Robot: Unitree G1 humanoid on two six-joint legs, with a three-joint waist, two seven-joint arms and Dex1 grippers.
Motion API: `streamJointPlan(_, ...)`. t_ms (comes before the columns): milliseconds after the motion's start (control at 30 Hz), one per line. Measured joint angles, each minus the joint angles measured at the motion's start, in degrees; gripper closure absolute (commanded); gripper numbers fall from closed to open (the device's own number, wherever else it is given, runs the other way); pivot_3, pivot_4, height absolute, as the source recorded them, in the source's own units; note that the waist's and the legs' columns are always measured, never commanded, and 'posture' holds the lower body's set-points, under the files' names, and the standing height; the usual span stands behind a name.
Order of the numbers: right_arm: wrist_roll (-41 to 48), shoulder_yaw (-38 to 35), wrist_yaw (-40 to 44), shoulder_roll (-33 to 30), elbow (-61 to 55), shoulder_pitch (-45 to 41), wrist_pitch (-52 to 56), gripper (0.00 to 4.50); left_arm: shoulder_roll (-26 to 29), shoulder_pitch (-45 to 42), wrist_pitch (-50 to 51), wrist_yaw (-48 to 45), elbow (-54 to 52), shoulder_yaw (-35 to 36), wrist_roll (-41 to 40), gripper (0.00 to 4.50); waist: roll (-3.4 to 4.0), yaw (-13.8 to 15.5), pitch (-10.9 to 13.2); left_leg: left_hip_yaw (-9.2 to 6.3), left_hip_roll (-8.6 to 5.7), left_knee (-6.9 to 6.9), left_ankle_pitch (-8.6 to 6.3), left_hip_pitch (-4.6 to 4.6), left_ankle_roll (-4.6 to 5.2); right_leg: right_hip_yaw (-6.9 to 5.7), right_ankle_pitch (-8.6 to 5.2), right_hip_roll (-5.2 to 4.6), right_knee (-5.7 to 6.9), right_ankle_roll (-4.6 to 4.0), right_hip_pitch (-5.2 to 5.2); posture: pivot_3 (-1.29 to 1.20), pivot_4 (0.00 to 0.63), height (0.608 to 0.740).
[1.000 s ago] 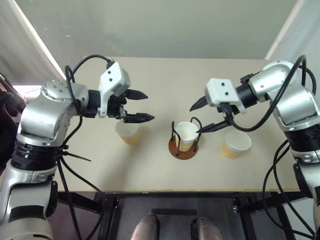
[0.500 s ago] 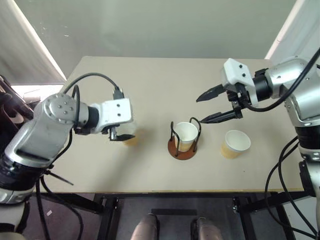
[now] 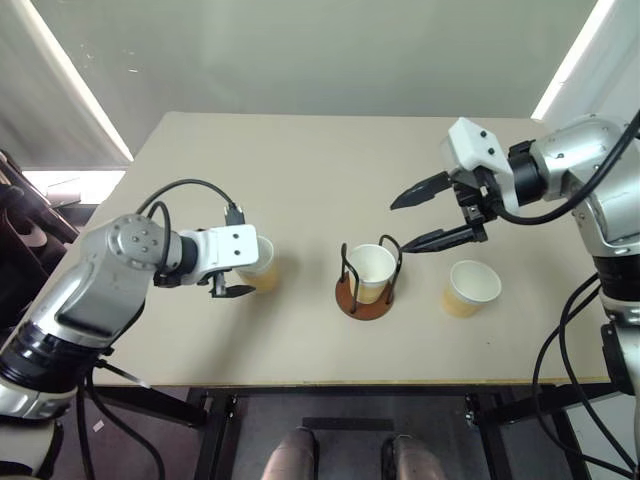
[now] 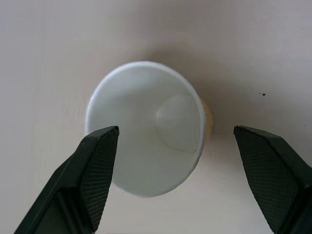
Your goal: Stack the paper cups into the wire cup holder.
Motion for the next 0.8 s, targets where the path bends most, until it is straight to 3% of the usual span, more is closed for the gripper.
streamJointPlan(133,0.0,0.0,0.0,-0.2,-0.1,0.0,0.0,1.09,-1.8,0.0,-1.6,-0.4,2.3,-1.2,0.9,0.44,-0.01,0.0,0.0,0.00,0.00,0.00,-0.01,-0.02,-0.02,0.00,0.00,0.00,0.01,-0.01,-0.02,0.00,0.150,0.740)
streamJointPlan(200,0.1,0.0,0.0,-0.5,-0.2,0.1,0.1,1.04,-2.4,0.0,-2.3,-0.8,2.9,-1.2,1.0,0.84,-0.01,0.0,0.0,0.00,0.00,0.00,-0.01,-0.03,-0.04,0.00,-0.01,0.00,0.01,-0.02,-0.02,0.00,0.150,0.740)
streamJointPlan(267,0.4,0.0,0.2,-0.9,-0.3,0.2,0.2,1.04,-3.3,-0.1,-2.8,-1.8,3.2,-1.3,1.0,1.37,-0.01,0.0,0.0,0.01,0.00,0.00,-0.02,-0.03,-0.04,0.00,-0.02,0.00,0.01,-0.03,-0.02,0.00,0.150,0.740)
streamJointPlan(533,1.0,0.0,1.8,-3.0,-0.5,0.9,-0.9,1.04,-5.4,-2.2,-3.8,-6.6,3.8,-1.4,-1.6,4.33,-0.03,0.1,0.0,0.00,0.00,0.02,-0.02,-0.04,-0.01,0.00,-0.02,0.01,0.03,-0.03,-0.02,0.00,0.150,0.740)
streamJointPlan(800,1.0,0.0,1.8,-3.7,-0.3,0.9,-1.3,1.04,-6.5,-9.6,1.4,-10.6,2.9,2.3,-9.5,4.46,-0.03,0.0,0.0,0.02,0.00,0.03,-0.11,-0.03,0.16,0.00,-0.01,0.01,0.05,-0.02,-0.01,0.00,0.150,0.740)
